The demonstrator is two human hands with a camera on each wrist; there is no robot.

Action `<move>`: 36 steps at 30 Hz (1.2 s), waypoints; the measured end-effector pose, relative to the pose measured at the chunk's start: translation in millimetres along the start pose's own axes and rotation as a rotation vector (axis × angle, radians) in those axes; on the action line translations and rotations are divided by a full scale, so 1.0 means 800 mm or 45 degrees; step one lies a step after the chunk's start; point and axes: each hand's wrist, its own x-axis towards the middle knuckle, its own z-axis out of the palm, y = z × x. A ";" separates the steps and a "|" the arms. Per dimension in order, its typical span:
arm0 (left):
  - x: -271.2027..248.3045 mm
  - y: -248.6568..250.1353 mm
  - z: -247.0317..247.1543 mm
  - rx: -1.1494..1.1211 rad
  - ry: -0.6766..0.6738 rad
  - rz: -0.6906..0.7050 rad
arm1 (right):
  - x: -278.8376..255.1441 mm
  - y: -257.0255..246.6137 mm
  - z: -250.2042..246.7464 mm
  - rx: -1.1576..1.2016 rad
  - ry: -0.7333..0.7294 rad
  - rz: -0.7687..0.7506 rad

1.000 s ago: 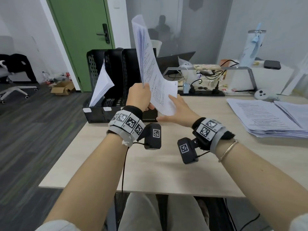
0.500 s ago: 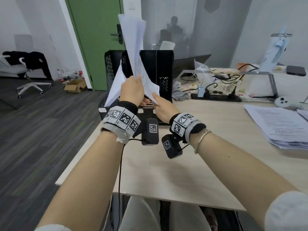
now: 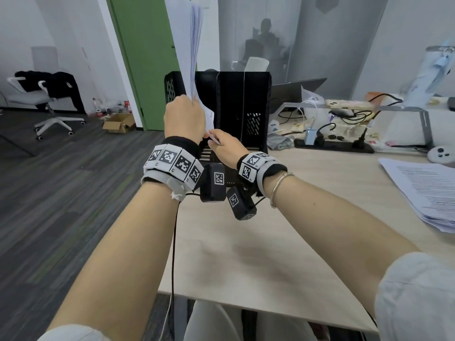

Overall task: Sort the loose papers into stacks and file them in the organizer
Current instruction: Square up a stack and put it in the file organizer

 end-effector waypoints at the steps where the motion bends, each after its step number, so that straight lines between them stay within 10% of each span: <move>1: 0.003 -0.001 0.001 0.040 0.004 0.001 | 0.004 0.000 0.001 -0.004 -0.015 0.008; 36: 0.053 -0.050 0.053 0.584 -0.031 0.068 | 0.060 0.042 0.035 -0.387 -0.483 0.007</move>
